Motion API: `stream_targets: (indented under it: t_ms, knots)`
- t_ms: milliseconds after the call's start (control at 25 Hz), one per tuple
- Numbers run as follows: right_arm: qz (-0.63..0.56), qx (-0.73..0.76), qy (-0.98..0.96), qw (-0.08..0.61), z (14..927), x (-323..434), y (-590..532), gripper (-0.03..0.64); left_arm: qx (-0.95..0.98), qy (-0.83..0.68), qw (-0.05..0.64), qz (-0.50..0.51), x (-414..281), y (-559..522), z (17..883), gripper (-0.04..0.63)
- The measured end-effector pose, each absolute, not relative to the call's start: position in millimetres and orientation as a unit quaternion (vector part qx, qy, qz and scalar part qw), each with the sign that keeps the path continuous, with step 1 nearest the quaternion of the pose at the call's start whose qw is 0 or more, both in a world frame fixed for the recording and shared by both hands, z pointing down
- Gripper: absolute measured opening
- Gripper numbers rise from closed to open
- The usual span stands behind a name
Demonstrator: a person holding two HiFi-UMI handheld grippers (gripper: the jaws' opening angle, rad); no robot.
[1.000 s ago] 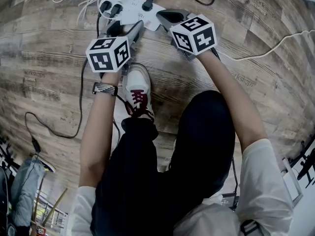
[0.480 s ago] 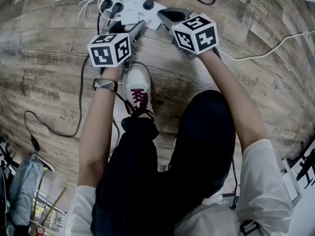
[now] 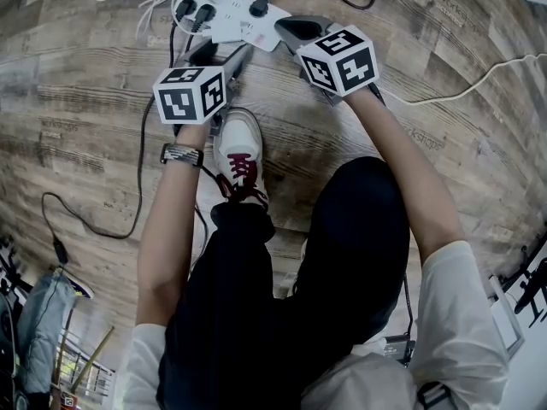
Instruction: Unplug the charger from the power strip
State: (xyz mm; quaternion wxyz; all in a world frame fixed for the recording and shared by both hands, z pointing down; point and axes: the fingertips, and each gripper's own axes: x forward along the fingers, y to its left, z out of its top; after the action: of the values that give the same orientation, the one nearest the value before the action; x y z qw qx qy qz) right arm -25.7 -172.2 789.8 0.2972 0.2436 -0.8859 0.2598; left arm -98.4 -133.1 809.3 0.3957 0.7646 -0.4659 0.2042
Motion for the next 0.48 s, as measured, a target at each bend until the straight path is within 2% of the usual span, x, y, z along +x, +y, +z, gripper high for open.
stream_targets:
  t_ms: [320,480]
  knots:
    - [0.246,0.253,-0.88,0.318,784,-17,-167,0.003,0.758,-0.5,0.351,0.229,-116,-118,792,0.251]
    - [0.221,0.252,-0.888,0.316,769,-23,-167,0.003,0.752,-0.525,0.325,0.23,-134,-111,778,0.182]
